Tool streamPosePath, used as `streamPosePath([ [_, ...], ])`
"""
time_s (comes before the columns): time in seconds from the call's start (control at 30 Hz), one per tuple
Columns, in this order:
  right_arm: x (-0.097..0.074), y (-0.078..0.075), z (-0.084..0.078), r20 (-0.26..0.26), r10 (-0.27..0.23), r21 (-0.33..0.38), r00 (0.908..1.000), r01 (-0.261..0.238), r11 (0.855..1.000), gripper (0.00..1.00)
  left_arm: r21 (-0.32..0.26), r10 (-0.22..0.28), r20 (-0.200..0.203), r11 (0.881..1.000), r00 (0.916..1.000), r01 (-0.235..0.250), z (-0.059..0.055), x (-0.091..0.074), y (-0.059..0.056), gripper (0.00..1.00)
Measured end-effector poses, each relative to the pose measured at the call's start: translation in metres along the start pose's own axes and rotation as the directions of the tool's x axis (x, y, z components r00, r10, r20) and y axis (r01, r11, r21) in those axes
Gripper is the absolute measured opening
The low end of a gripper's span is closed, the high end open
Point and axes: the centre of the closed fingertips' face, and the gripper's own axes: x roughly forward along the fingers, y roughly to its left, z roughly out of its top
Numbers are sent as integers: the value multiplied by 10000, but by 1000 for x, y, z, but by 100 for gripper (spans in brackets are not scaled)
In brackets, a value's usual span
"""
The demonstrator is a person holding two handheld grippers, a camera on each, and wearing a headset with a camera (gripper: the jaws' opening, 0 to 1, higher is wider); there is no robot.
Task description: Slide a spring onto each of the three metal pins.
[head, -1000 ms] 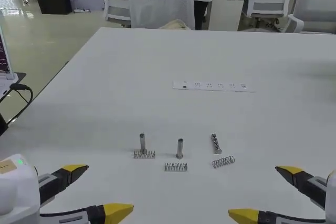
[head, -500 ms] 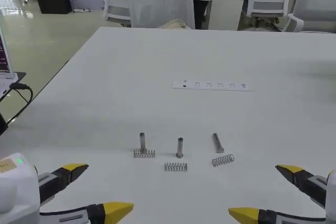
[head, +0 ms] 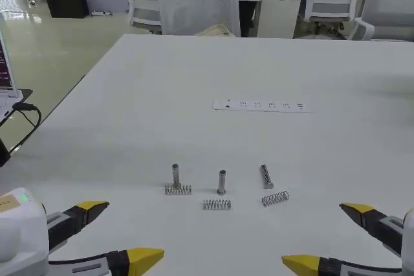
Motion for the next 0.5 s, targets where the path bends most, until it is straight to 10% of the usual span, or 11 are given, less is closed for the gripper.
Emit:
streamPosePath([
  [0.5,-1,-1,0,9,-39,54,10000,39,10000,87,89,14,59,10000,10000,-15,4,-1,-1,78],
])
